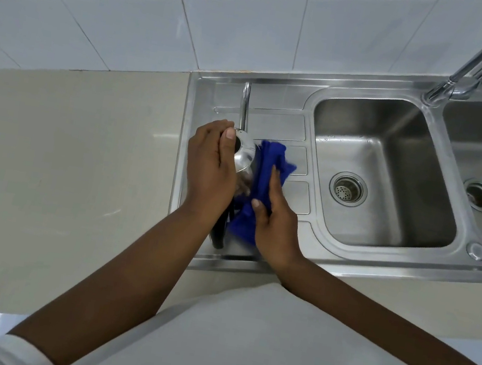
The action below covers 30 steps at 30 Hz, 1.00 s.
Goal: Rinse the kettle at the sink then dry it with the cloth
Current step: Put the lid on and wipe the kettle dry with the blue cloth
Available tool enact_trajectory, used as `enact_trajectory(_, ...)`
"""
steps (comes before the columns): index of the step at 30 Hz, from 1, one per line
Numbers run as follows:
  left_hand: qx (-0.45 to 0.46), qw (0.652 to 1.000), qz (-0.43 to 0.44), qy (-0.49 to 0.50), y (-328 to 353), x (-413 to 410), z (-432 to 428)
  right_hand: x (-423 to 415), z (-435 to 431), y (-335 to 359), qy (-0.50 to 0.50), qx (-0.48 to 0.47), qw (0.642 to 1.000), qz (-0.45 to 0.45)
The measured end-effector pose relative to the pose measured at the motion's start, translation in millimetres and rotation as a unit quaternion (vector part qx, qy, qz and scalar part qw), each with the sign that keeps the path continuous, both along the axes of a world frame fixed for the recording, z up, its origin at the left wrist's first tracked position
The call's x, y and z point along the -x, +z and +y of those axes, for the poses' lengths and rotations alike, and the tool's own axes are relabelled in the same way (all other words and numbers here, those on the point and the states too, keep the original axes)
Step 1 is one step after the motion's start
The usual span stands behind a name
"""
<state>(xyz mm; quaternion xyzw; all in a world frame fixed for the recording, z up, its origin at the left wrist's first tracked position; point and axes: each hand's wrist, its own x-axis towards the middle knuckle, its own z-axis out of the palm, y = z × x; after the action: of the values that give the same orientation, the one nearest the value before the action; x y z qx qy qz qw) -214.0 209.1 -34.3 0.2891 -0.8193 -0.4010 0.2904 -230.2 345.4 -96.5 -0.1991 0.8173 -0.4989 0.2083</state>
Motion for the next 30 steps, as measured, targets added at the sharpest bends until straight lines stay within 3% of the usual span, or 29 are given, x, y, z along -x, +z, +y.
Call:
enact_trajectory(2,0.001,1.0,-0.006,0.002,0.0,0.1,0.1,-0.2,-0.2,-12.7,-0.025,-0.041,0.993,-0.104)
enact_trajectory(5,0.009,1.0,-0.012,0.001,-1.2,-0.3,-0.1,-3.3,-6.4,-10.8,-0.066,-0.032,0.988,-0.135)
enact_trajectory(11,0.002,1.0,-0.013,-0.004,-0.1,0.1,-0.5,-8.9,-15.1,36.2,-0.023,0.072,0.996,0.046)
enact_trajectory(14,0.001,1.0,-0.007,-0.006,0.8,-0.7,-1.4,-5.7,-17.2,25.1,-0.004,0.083,0.99,0.114)
enact_trajectory(16,0.018,1.0,-0.013,-0.001,1.1,-1.7,-1.7,-1.9,-12.0,2.9,-0.025,0.064,0.995,0.073)
enact_trajectory(19,0.03,0.999,-0.025,-0.013,1.7,-2.2,-2.9,6.7,-6.0,-22.1,-0.055,-0.026,0.994,-0.091)
enact_trajectory(21,0.036,0.998,-0.033,-0.029,2.5,-1.6,-4.7,11.2,-6.5,-23.2,-0.06,-0.042,0.989,-0.13)
enact_trajectory(23,0.046,0.997,-0.041,-0.044,3.3,-1.4,-6.9,9.2,-10.4,-8.0,-0.059,-0.01,0.993,-0.1)
enact_trajectory(28,0.052,0.993,-0.026,-0.102,11.7,1.5,-9.7,-1.8,-21.6,38.1,0.035,0.089,0.988,0.124)
enact_trajectory(30,0.052,0.991,-0.022,-0.121,14.4,2.0,-10.8,2.2,-21.5,28.2,0.037,0.095,0.984,0.148)
